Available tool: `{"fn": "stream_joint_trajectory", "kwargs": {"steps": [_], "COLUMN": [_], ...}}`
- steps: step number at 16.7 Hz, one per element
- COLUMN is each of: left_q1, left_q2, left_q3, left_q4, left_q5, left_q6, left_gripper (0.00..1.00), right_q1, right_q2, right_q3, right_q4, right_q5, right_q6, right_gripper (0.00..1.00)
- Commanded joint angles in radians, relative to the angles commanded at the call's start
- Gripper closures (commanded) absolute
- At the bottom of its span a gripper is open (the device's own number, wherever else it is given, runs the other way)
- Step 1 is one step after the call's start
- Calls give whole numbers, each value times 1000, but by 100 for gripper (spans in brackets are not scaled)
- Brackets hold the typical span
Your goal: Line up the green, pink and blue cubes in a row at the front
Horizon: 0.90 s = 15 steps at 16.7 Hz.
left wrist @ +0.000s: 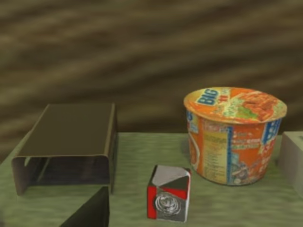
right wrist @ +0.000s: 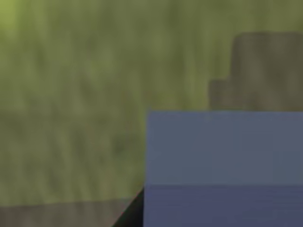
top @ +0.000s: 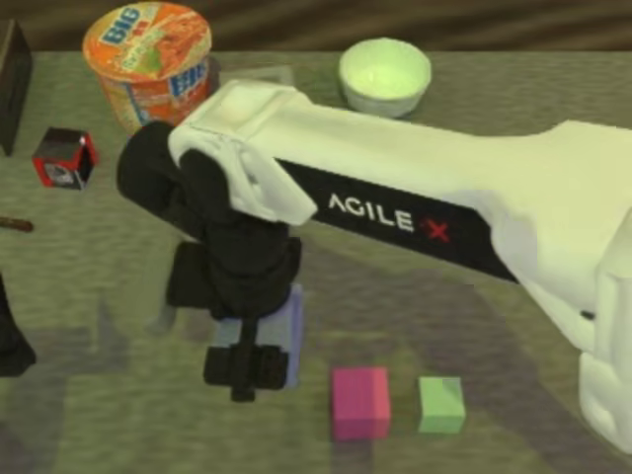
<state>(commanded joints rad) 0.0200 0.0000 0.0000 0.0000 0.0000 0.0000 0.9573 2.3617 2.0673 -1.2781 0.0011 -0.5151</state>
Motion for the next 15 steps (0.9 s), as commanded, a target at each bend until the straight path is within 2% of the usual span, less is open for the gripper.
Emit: {"fn": "stream_joint_trajectory", "kwargs": {"steps": [3,8,15], "left_q1": [0,0,0], "left_q2": [0,0,0], "left_q3": [0,0,0], "left_q4": [0,0,0], "left_q5": [0,0,0], "left_q6": [0,0,0], "left_gripper": [0,0,0], "right_q1": [75,76,79], "right_q2": [-2,-3,38], "right_q3": [16,11,-157], "right_q4": [-11,-7,208], "right_q5": [1,0,1], "right_q6": [-6,-4,-3], "right_gripper": [100,100,100]}}
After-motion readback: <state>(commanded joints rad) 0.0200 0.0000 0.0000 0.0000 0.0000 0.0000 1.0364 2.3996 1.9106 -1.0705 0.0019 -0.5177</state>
